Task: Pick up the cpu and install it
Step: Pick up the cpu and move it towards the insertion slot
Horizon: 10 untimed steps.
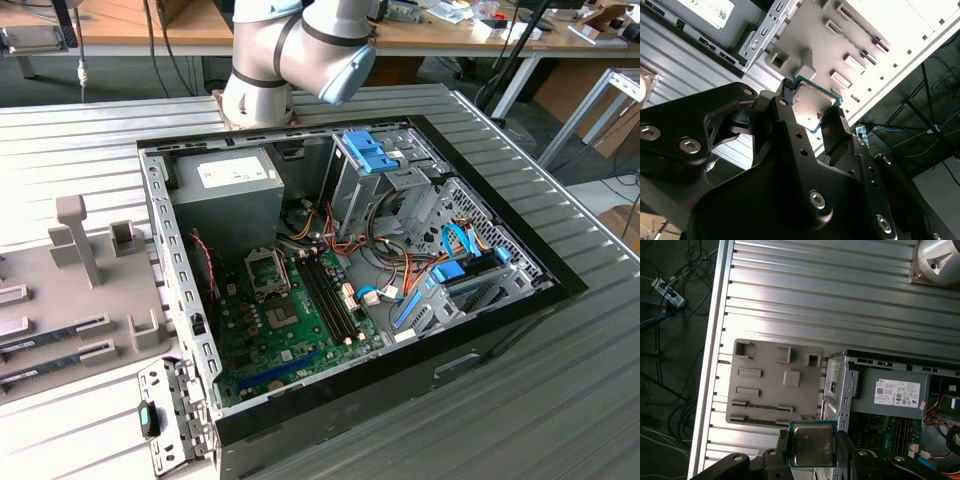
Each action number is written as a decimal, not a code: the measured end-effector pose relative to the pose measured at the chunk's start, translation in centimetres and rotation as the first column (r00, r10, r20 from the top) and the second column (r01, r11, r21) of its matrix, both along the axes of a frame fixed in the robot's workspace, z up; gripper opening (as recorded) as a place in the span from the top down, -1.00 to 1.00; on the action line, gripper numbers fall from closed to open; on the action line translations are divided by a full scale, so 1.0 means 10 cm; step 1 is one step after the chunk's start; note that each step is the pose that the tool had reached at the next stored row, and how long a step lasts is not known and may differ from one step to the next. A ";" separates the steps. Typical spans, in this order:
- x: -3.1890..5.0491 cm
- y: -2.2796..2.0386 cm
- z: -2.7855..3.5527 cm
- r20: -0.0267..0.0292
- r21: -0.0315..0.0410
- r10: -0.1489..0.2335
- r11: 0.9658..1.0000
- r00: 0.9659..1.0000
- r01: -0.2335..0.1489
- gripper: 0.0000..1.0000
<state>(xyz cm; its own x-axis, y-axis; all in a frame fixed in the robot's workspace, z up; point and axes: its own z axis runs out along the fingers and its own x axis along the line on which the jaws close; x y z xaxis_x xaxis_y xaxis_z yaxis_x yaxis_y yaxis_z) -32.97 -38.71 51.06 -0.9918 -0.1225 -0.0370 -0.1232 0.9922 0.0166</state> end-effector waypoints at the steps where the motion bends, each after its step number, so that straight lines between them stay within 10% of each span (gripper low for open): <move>1: 0.020 0.000 -0.005 0.000 0.000 0.000 1.000 1.000 0.000 0.05; 10: 0.189 0.000 -0.047 0.000 0.000 0.000 1.000 1.000 0.000 0.05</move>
